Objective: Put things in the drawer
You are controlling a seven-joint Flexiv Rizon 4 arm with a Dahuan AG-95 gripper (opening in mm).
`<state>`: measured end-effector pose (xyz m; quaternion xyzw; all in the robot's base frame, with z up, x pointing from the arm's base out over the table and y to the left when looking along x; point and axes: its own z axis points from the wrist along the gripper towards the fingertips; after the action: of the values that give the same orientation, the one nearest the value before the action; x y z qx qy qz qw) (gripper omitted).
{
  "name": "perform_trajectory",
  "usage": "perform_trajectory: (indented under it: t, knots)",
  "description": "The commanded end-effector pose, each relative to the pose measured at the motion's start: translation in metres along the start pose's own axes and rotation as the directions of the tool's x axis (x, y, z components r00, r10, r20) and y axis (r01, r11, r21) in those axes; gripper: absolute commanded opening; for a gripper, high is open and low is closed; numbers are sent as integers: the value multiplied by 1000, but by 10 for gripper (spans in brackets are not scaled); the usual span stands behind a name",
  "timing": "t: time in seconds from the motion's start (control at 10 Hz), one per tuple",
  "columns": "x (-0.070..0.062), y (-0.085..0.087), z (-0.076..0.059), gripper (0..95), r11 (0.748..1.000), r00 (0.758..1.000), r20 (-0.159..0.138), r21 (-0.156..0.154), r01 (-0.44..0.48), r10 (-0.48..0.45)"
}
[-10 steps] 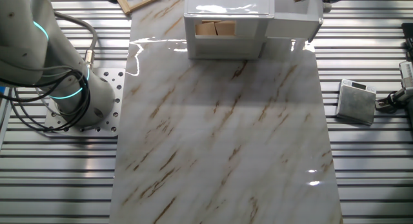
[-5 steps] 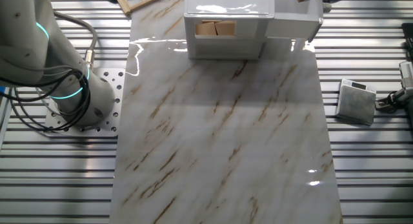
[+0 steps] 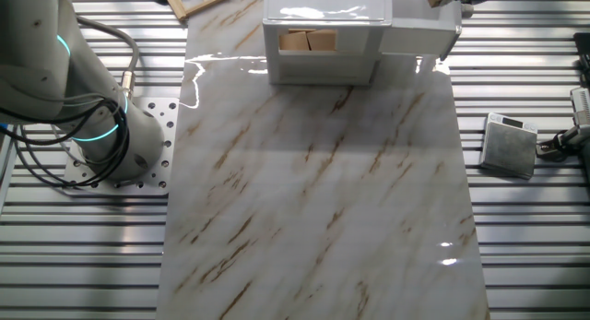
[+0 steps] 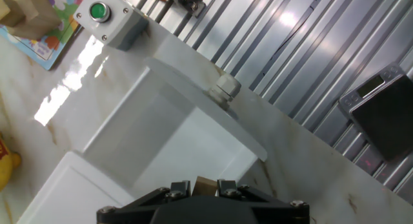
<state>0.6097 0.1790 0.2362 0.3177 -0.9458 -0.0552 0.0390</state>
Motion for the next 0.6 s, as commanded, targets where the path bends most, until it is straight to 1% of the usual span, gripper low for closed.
perform_trajectory:
  t: [0.1,0.6]
  knots:
    - [0,-1,4,0,1000,1000,1,0,-4,4]
    - [-3,0,18,0,1000,1000,12,9,-13,13]
